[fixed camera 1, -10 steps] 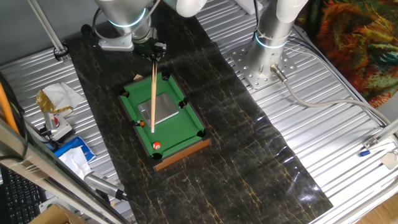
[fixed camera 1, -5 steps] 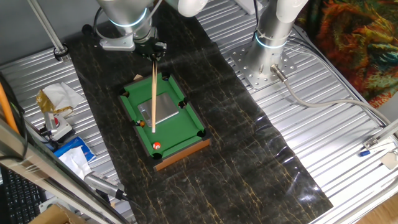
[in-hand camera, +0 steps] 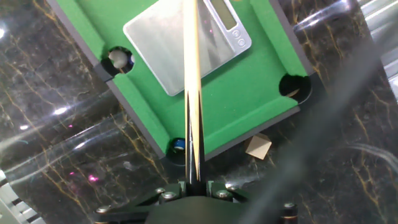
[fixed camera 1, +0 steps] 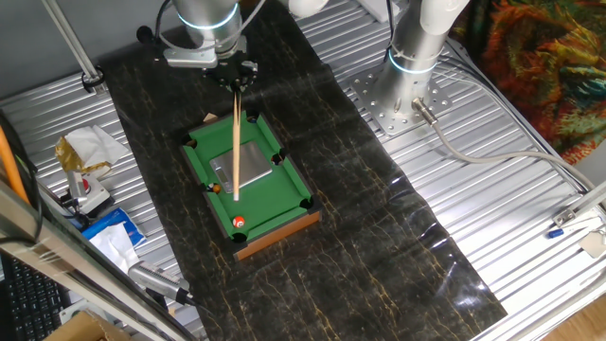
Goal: Hit the pool ball
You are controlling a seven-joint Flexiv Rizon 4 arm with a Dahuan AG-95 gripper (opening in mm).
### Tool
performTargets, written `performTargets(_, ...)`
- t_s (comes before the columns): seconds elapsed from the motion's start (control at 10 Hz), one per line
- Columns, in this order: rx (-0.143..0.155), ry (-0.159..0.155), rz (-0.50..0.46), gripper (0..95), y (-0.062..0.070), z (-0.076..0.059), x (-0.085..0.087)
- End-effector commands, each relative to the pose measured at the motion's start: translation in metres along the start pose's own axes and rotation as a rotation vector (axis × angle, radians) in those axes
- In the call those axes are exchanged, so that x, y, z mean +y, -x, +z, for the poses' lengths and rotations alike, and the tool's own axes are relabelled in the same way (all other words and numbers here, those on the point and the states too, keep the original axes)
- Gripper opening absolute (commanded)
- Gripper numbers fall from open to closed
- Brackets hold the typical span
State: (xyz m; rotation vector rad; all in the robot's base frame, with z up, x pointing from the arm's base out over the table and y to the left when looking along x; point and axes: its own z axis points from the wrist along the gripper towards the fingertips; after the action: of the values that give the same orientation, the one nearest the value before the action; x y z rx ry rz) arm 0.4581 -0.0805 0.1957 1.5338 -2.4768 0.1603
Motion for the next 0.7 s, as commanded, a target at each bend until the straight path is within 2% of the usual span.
performTargets(0.1,0.064,0.024,-0.085,0.0,0.0004,-0.0003,-0.0006)
performTargets(0.4,0.053,0.029,-0.064,0.0,0.0004,-0.0003,-0.0006)
performTargets(0.7,0.067,0.042,0.057,0.0,0.0012,0.0001,-0.0012)
